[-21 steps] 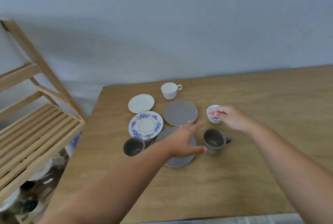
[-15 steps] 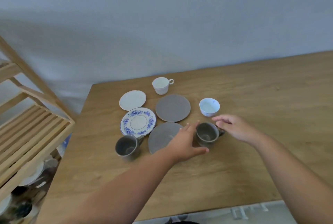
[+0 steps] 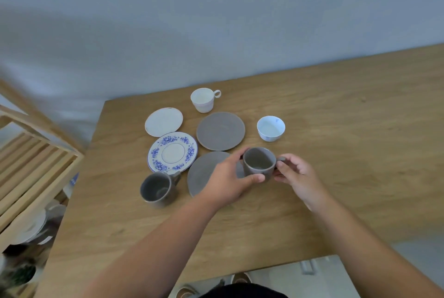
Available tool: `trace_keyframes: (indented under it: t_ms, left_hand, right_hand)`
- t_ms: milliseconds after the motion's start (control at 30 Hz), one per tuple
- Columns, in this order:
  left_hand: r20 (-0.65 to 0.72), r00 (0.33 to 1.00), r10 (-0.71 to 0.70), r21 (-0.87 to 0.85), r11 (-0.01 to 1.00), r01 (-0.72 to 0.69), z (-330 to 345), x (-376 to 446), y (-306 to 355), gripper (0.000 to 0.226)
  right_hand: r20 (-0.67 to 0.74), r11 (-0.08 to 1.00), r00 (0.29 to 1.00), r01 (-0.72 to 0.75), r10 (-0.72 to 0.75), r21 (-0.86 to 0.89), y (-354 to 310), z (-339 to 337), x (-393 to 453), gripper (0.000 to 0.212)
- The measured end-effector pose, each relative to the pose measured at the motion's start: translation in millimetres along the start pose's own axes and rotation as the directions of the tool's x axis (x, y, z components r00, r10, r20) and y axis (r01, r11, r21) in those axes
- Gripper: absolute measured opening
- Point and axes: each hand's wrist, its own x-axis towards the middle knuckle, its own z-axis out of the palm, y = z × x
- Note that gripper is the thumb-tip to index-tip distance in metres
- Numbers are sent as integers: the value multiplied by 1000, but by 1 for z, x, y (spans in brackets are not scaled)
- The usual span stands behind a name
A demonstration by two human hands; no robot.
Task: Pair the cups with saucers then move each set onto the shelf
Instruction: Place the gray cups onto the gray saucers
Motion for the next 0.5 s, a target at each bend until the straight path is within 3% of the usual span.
trace_keyframes:
  t_ms: [233, 500]
  left_hand:
    - [-7, 988, -151, 11, 988, 151, -66, -20, -25, 79]
    - [-42, 985, -169, 88, 981, 173, -73, -25, -32, 82]
  right_hand:
    - [190, 994, 982, 36, -15, -104, -7, 66, 23, 18]
    - [188, 970, 982, 46, 0, -241, -3, 88, 29, 22]
